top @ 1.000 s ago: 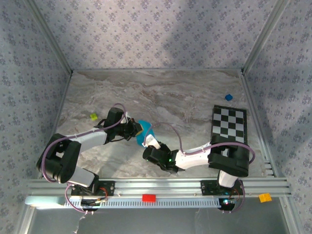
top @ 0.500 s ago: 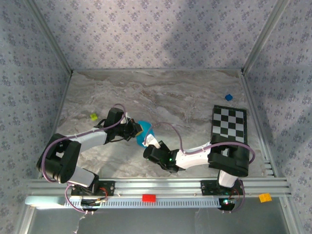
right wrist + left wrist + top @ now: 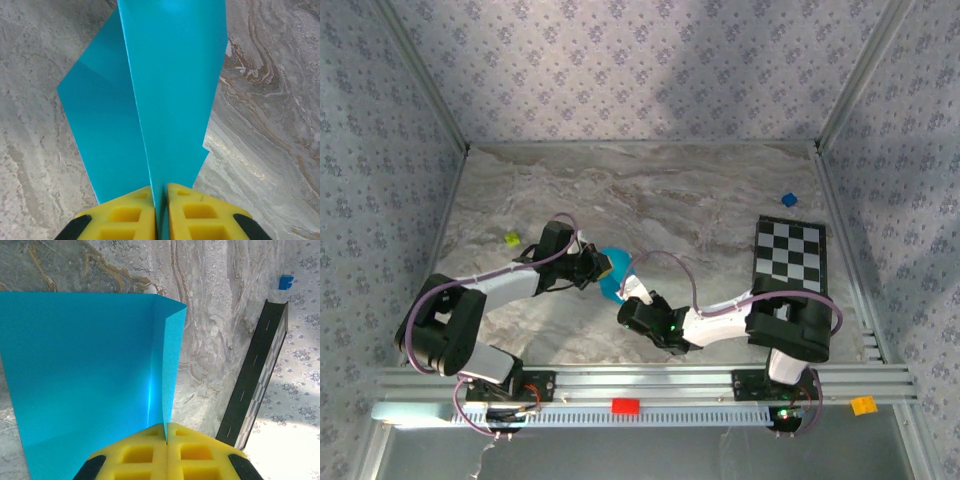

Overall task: Fold a paper plane with a square sheet of paper (pick it up from the middle)
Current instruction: Fourth fold the wing at the center of the table.

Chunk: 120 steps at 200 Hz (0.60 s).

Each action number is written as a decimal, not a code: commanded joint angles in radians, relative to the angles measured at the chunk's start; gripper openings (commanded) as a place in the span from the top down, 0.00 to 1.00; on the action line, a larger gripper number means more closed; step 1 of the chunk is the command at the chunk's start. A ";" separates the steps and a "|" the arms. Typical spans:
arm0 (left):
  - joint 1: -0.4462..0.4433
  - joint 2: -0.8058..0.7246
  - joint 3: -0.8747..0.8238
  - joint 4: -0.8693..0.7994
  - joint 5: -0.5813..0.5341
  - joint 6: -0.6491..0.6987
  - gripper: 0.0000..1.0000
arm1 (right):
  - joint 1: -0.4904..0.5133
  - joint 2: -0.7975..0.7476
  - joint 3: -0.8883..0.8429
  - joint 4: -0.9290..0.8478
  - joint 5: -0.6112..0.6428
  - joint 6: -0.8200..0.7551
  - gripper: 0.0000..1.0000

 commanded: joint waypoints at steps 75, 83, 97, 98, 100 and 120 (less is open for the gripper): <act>0.001 -0.004 0.019 -0.016 -0.001 0.016 0.99 | -0.007 -0.031 -0.011 0.045 -0.005 -0.011 0.83; 0.001 -0.004 0.017 -0.016 -0.001 0.016 0.99 | -0.009 -0.029 -0.012 0.048 -0.006 -0.013 0.83; 0.002 -0.005 0.016 -0.016 -0.001 0.014 0.99 | -0.009 -0.026 -0.011 0.049 -0.017 -0.015 0.86; 0.001 -0.006 0.016 -0.016 -0.001 0.014 0.99 | -0.009 -0.025 -0.011 0.049 -0.018 -0.015 0.86; 0.001 -0.005 0.016 -0.015 -0.001 0.014 0.99 | -0.010 -0.026 -0.011 0.049 -0.021 -0.015 0.87; 0.002 -0.005 0.016 -0.016 -0.002 0.014 0.99 | -0.009 -0.017 -0.008 0.043 -0.022 -0.011 0.91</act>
